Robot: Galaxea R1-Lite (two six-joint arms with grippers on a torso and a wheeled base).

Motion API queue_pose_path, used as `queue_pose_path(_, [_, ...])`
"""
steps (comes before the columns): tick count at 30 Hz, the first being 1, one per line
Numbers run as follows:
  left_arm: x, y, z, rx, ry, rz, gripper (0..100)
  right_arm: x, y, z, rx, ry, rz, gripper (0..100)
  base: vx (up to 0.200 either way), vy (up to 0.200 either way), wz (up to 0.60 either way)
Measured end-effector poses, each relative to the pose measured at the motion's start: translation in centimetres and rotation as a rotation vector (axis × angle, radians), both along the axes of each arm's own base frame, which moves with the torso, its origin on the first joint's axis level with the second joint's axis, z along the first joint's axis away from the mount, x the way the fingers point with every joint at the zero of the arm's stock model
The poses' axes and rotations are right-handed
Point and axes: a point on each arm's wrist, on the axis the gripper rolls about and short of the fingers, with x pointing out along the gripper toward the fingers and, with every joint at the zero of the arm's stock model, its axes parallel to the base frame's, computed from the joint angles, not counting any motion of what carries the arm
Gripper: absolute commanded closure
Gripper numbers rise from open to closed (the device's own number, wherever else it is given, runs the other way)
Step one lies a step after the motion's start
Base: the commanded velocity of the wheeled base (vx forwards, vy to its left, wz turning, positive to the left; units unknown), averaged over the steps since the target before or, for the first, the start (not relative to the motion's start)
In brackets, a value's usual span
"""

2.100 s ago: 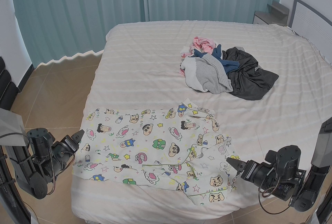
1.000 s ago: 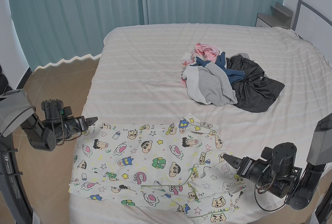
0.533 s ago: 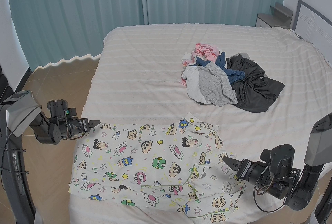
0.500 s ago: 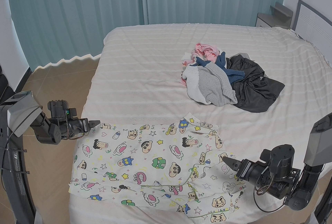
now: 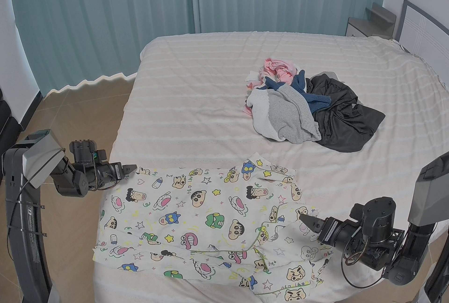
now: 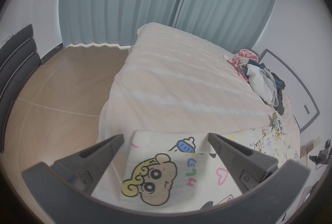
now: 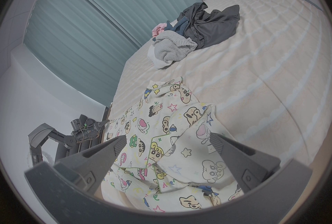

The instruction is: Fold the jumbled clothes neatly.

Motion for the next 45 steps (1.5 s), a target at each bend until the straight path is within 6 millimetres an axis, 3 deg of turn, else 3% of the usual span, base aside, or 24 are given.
queue_pose_path(5, [0.1, -0.1, -0.1, -0.037, 0.004, 0.019, 0, 0.3, -0.2, -0.2, 0.023, 0.018, -0.006, 0, 0.0, 0.0, 0.0])
queue_pose_path(6, [0.1, -0.1, -0.1, -0.045, 0.006, 0.023, 100, 0.4, -0.3, -0.3, 0.03, 0.022, -0.003, 0, 0.0, 0.0, 0.0])
queue_pose_path(13, [0.1, 0.0, -0.3, -0.064, 0.012, 0.035, 100, 1.9, -1.5, -0.4, 0.071, 0.041, 0.016, 0, 0.0, 0.0, 0.0])
queue_pose_path(18, [0.1, 0.0, -0.1, -0.065, 0.005, 0.035, 100, 4.5, -1.8, -0.7, 0.031, 0.01, 0.004, 0, 0.0, 0.0, 0.0])
queue_pose_path(33, [-0.5, -0.1, 1.8, -0.087, -0.09, 0.065, 100, 16.1, 1.4, -0.2, -0.046, -0.019, 0.006, 0, 0.0, 0.0, 0.0])
queue_pose_path(38, [-0.9, -0.3, 2.0, -0.08, -0.099, 0.086, 100, 19.4, 2.4, -1.6, -0.077, 0.036, 0.008, 0, 0.0, 0.0, 0.0])
queue_pose_path(45, [-1.2, -0.8, 2.1, -0.075, -0.105, 0.089, 100, 21.2, 3.0, -4.1, -0.088, 0.062, 0.011, 0, 0.0, 0.0, 0.0])
